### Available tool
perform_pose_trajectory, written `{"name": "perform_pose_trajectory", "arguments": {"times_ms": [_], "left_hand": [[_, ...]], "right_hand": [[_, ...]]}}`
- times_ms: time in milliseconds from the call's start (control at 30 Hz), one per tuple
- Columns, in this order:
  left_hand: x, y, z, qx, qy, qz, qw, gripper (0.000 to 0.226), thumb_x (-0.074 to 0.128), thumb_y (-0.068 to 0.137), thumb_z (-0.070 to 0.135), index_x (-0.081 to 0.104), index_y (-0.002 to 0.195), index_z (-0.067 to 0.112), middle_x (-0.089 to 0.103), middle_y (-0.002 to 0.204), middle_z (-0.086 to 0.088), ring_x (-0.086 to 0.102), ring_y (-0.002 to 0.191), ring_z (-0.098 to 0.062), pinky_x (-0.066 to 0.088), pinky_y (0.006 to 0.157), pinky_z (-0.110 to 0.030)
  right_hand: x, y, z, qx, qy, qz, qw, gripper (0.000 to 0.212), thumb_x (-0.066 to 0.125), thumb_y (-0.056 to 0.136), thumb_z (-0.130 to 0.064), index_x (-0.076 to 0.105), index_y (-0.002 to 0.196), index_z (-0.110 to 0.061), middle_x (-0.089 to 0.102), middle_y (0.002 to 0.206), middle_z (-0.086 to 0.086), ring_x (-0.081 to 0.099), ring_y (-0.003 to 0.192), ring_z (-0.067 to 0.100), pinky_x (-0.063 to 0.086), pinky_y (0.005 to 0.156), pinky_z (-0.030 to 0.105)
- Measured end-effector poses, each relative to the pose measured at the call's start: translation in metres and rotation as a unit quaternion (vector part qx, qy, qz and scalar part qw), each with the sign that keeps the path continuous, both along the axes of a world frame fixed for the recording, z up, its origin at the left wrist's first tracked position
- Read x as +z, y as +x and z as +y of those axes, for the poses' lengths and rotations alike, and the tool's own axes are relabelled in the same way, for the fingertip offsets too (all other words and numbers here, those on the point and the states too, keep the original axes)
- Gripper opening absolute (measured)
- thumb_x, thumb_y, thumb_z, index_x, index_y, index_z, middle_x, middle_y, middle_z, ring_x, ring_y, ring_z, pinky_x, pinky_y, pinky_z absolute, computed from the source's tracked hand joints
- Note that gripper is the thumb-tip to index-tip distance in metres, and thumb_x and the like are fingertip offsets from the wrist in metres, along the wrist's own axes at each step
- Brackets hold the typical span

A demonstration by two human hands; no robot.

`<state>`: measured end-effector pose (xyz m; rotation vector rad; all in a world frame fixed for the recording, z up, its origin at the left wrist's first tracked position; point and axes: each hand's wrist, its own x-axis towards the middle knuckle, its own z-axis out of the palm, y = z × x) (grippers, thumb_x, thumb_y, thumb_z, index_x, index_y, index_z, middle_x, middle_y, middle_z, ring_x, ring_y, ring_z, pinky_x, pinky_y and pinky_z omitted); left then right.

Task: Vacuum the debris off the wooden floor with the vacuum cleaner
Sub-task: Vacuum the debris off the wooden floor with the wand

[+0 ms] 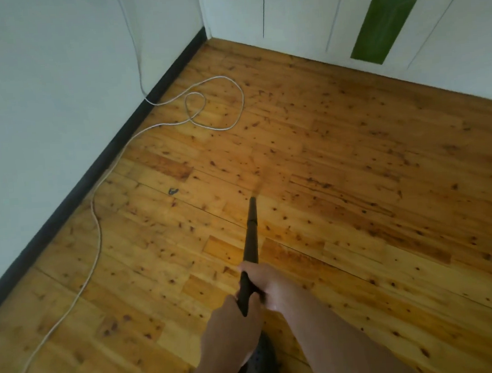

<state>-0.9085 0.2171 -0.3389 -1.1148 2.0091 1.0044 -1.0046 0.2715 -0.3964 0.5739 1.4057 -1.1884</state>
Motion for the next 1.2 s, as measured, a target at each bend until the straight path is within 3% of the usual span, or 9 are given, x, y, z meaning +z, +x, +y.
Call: {"name": "perform_pose_trajectory", "arguments": {"times_ms": [233,367,500,600,800,933,1033,1133,1200], "left_hand": [[-0.013,-0.028,-0.04,0.037,0.01,0.013,0.999,0.041,0.039,0.092,0.062,0.048,0.091,0.022,0.066,0.082,0.0,0.07,0.063,-0.017,0.062,0.066,-0.037],[-0.015,-0.044,-0.056,0.028,0.02,0.027,0.999,0.037,0.042,0.092,0.061,0.046,0.092,0.024,0.066,0.083,0.002,0.069,0.063,-0.014,0.062,0.066,-0.035],[-0.014,-0.056,-0.067,0.023,0.049,0.05,0.997,0.035,0.044,0.094,0.058,0.045,0.094,0.023,0.065,0.082,0.0,0.064,0.057,-0.016,0.062,0.066,-0.038],[-0.013,-0.065,-0.07,0.025,0.056,0.056,0.997,0.033,0.044,0.095,0.057,0.046,0.094,0.024,0.066,0.081,-0.001,0.063,0.058,-0.017,0.061,0.067,-0.038],[-0.014,-0.078,-0.07,0.036,0.052,0.053,0.997,0.031,0.043,0.098,0.054,0.043,0.092,0.023,0.063,0.082,0.002,0.062,0.059,-0.012,0.058,0.06,-0.027],[-0.013,-0.084,-0.074,0.041,0.021,0.048,0.998,0.034,0.04,0.099,0.054,0.036,0.087,0.022,0.056,0.075,0.005,0.053,0.055,-0.007,0.036,0.045,-0.017],[-0.017,-0.091,-0.076,0.057,-0.007,0.034,0.998,0.032,0.042,0.099,0.054,0.038,0.093,0.022,0.053,0.072,0.007,0.051,0.054,-0.005,0.035,0.046,-0.017],[-0.023,-0.102,-0.075,0.045,-0.036,0.008,0.998,0.031,0.042,0.098,0.056,0.038,0.096,0.026,0.052,0.07,0.011,0.049,0.053,-0.001,0.035,0.048,-0.014],[-0.026,-0.111,-0.072,0.034,-0.063,-0.006,0.997,0.033,0.042,0.096,0.06,0.037,0.091,0.027,0.052,0.067,0.013,0.049,0.052,-0.001,0.035,0.049,-0.013]], "right_hand": [[-0.007,-0.031,-0.047,0.029,0.021,0.038,0.999,0.031,0.066,0.089,-0.029,0.054,0.108,-0.007,0.058,0.101,0.013,0.064,0.096,0.033,0.055,0.083,0.044],[-0.007,-0.047,-0.063,0.036,0.037,0.05,0.997,0.045,0.063,0.09,-0.031,0.048,0.126,-0.008,0.056,0.108,0.009,0.059,0.096,0.026,0.052,0.08,0.039],[-0.009,-0.062,-0.072,0.027,0.067,0.059,0.996,0.041,0.062,0.092,-0.033,0.048,0.121,-0.008,0.056,0.105,0.007,0.058,0.091,0.023,0.053,0.084,0.04],[-0.008,-0.072,-0.075,0.021,0.088,0.063,0.994,0.039,0.061,0.093,-0.029,0.049,0.122,-0.005,0.057,0.103,0.009,0.058,0.089,0.024,0.053,0.075,0.036],[-0.009,-0.085,-0.078,0.03,0.087,0.065,0.994,0.041,0.06,0.092,-0.026,0.046,0.126,-0.008,0.056,0.106,0.01,0.058,0.093,0.025,0.054,0.078,0.038],[-0.011,-0.089,-0.088,0.072,0.057,0.067,0.993,0.052,0.059,0.091,-0.027,0.037,0.135,-0.01,0.052,0.11,0.008,0.056,0.097,0.025,0.05,0.074,0.038],[-0.016,-0.094,-0.097,0.103,0.044,0.067,0.992,0.051,0.058,0.091,-0.026,0.036,0.135,-0.013,0.052,0.111,0.009,0.058,0.101,0.025,0.054,0.086,0.038],[-0.022,-0.1,-0.102,0.102,0.041,0.065,0.992,0.043,0.056,0.091,-0.024,0.036,0.128,-0.014,0.051,0.108,0.01,0.058,0.1,0.028,0.053,0.084,0.04],[-0.027,-0.108,-0.101,0.097,0.046,0.063,0.992,0.038,0.055,0.092,-0.024,0.037,0.124,-0.015,0.05,0.106,0.009,0.056,0.093,0.025,0.052,0.075,0.037]]}}
